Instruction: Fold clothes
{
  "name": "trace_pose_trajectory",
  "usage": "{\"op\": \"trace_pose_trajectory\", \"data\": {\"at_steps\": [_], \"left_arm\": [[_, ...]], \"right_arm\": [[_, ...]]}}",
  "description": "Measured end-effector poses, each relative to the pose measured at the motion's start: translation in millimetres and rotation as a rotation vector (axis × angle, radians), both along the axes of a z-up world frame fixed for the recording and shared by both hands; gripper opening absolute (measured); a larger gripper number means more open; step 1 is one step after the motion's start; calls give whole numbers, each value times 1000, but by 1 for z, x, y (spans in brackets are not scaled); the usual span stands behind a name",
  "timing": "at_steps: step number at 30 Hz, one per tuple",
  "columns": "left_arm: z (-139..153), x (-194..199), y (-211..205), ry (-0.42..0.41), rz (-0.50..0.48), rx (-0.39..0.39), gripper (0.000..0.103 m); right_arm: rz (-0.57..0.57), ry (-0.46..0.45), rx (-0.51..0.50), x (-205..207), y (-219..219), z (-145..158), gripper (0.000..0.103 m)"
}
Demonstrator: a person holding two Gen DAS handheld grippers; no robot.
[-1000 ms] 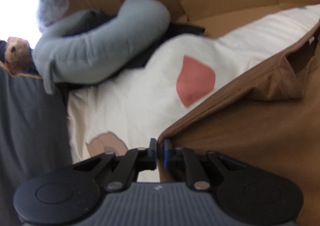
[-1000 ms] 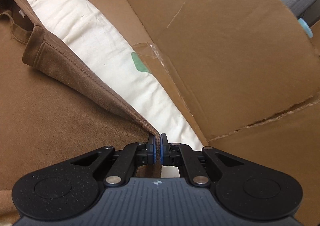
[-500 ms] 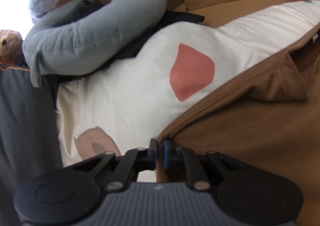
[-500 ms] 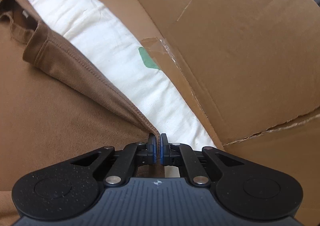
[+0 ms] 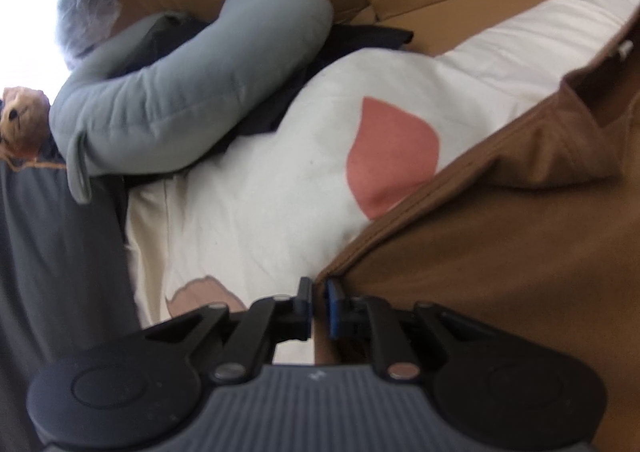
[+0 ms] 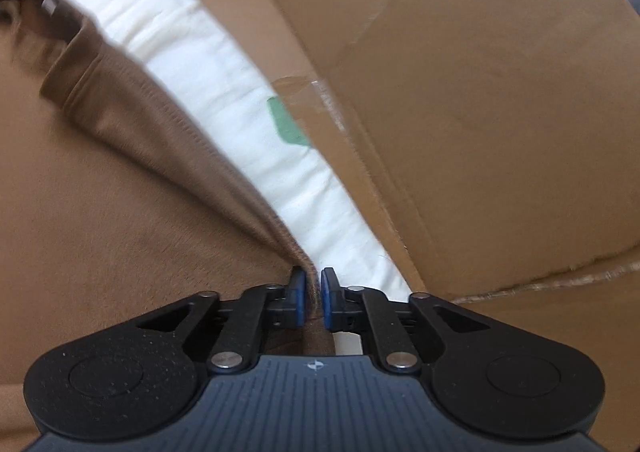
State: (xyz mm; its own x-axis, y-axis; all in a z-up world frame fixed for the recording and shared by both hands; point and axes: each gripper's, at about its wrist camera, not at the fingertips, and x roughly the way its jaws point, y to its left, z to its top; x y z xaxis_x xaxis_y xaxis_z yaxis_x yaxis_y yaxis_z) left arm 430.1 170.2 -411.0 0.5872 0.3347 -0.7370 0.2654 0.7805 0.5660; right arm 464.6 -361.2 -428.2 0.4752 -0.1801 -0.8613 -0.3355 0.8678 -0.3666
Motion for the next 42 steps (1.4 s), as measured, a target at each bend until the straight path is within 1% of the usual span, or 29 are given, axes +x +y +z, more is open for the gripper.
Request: {"op": "trace_pose_trajectory", "data": {"at_steps": [1, 3, 4, 5, 6, 9, 11, 13, 15, 16, 18, 19, 23, 28, 32, 34, 39, 42], "left_arm": [[5, -3, 0, -6, -8, -15, 18], [17, -9, 1, -28, -25, -56, 33], [22, -12, 1, -40, -39, -76, 35], [29, -14, -1, -53, -61, -95, 40], [34, -16, -3, -66, -83, -113, 41], [46, -16, -10, -93, -118, -172, 42], [45, -13, -19, -72, -142, -186, 42], [40, -14, -31, -43, -192, -171, 42], [34, -15, -43, -18, -235, -152, 42], [31, -14, -49, -11, -252, -142, 42], [26, -14, -57, -2, -273, -135, 42], [24, -12, -59, 1, -277, -137, 42], [19, -5, -69, 15, -296, -131, 42], [14, 2, -78, 45, -360, -110, 42], [0, 14, -78, 115, -369, -130, 42], [-5, 17, -80, 128, -388, -124, 41], [-13, 23, -86, 158, -443, -142, 40], [-20, 27, -86, 176, -454, -147, 37]], "right_arm": [[-11, -5, 26, 0, -3, 6, 20], [-3, -37, 67, -5, -8, 20, 24], [11, -58, 93, -8, -9, 28, 25], [24, -79, 120, -11, -10, 36, 31], [34, -93, 140, -13, -9, 42, 36], [64, -133, 197, -15, -4, 55, 36], [78, -136, 227, -15, 6, 57, 36], [93, -126, 254, -14, 17, 57, 37], [128, -110, 257, -7, 32, 53, 38], [142, -107, 256, -7, 38, 51, 40], [160, -99, 262, -6, 47, 47, 48], [165, -94, 270, -6, 50, 45, 49], [168, -80, 274, -1, 61, 38, 49], [205, -61, 279, 6, 72, 31, 49], [239, -46, 280, 13, 79, 25, 49], [247, -46, 279, 17, 81, 24, 49], [285, -27, 307, 30, 83, 19, 49], [313, -9, 307, 37, 86, 14, 49]]}}
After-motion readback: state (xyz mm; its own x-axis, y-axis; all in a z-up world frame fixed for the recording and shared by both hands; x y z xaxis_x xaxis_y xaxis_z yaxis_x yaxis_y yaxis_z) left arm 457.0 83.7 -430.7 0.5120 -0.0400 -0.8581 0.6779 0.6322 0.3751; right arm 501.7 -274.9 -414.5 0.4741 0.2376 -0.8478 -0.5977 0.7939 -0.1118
